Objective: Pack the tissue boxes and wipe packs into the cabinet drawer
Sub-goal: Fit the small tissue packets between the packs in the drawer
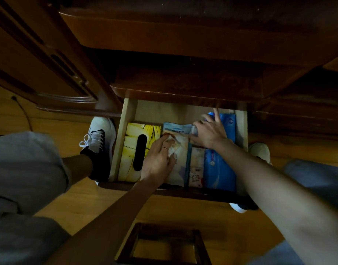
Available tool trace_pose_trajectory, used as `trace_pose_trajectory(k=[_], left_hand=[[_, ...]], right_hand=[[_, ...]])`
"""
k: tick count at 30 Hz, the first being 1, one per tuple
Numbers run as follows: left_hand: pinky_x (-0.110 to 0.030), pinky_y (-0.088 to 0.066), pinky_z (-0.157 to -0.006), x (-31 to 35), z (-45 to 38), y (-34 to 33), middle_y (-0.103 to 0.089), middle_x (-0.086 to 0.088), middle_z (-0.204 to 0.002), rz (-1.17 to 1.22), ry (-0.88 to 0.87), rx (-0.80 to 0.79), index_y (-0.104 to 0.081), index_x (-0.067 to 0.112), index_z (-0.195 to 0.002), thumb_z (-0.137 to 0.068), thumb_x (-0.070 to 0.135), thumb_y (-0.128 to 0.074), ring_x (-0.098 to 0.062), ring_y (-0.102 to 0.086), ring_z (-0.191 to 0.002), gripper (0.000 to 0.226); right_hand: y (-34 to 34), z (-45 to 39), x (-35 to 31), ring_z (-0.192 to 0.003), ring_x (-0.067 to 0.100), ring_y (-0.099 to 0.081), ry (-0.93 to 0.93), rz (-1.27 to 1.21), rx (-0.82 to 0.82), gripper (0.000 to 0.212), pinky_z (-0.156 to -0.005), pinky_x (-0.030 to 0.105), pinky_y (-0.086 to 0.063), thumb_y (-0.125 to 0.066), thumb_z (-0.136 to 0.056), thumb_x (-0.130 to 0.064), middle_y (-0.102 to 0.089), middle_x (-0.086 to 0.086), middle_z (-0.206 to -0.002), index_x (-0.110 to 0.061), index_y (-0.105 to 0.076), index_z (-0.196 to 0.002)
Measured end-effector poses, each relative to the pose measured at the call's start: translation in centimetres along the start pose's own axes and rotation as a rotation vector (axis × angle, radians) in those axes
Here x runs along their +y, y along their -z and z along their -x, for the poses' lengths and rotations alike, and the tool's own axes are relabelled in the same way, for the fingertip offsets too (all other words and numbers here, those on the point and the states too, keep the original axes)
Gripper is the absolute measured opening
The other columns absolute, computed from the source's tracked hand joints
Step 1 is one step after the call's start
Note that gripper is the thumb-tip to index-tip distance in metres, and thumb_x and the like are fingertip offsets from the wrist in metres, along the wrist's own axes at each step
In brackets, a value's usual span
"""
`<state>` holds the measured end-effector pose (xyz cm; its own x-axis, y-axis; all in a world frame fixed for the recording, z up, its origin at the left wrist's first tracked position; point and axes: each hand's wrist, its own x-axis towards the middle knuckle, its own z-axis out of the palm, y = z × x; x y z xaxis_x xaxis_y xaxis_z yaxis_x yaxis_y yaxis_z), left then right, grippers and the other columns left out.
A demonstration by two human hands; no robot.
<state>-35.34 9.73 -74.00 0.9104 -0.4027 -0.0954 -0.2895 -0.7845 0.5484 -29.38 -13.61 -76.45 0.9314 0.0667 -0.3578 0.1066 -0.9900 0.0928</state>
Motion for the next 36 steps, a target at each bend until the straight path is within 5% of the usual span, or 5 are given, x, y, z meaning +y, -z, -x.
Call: trace_pose_trajectory(k=[6,12,18,27,36], left_hand=[[-0.037,-0.055,-0.089,-0.1,0.2,0.1,-0.045,-0.006,-0.150,-0.001,-0.017,0.008,-0.054,0.014,-0.138,-0.092,0.023,-0.065,-0.024,-0.042,-0.136,0.048],[-0.036,-0.052,-0.091,-0.2,0.2,0.0,-0.045,-0.006,-0.149,-0.011,-0.027,0.015,-0.053,0.015,-0.139,-0.093,0.024,-0.065,-0.024,-0.042,-0.135,0.049],[-0.036,-0.052,-0.092,-0.2,0.2,0.0,-0.044,-0.006,-0.150,-0.006,-0.027,0.011,-0.052,0.016,-0.140,-0.093,0.024,-0.065,-0.024,-0.042,-0.135,0.049],[-0.036,-0.051,-0.093,-0.5,0.2,-0.2,-0.043,-0.005,-0.150,-0.012,-0.037,0.004,-0.050,0.016,-0.141,-0.093,0.024,-0.064,-0.023,-0.040,-0.137,0.051],[-0.037,-0.055,-0.089,-0.4,0.1,-0.3,-0.043,-0.005,-0.150,-0.014,-0.033,0.006,-0.051,0.016,-0.140,-0.092,0.024,-0.064,-0.023,-0.042,-0.136,0.050]], right_hand=[[0.9,-0.5,-1.1,-0.133,0.022,-0.048,-0.061,0.047,-0.066,0.043,-0.121,0.057,0.009,-0.056,-0.096,-0.054,-0.071,0.001,-0.117,-0.024,-0.060,-0.126],[1.3,-1.1,-1.6,-0.130,0.024,-0.048,-0.123,0.079,-0.103,0.022,-0.121,0.059,0.005,-0.063,-0.095,-0.032,-0.070,0.000,-0.113,-0.023,-0.067,-0.115],[0.6,-1.0,-0.8,-0.134,0.024,-0.047,-0.053,0.117,-0.104,0.068,-0.118,0.060,0.011,-0.049,-0.087,-0.073,-0.067,0.002,-0.125,-0.021,-0.061,-0.129],[0.7,-0.6,-0.9,-0.133,0.022,-0.049,-0.099,0.091,-0.070,0.055,-0.123,0.059,0.003,-0.068,-0.090,-0.052,-0.070,0.002,-0.121,-0.020,-0.053,-0.133],[0.9,1.3,-0.8,-0.138,0.021,-0.046,0.041,0.091,-0.060,0.062,-0.120,0.060,0.013,-0.030,-0.096,-0.068,-0.073,-0.002,-0.110,-0.023,-0.070,-0.110]])
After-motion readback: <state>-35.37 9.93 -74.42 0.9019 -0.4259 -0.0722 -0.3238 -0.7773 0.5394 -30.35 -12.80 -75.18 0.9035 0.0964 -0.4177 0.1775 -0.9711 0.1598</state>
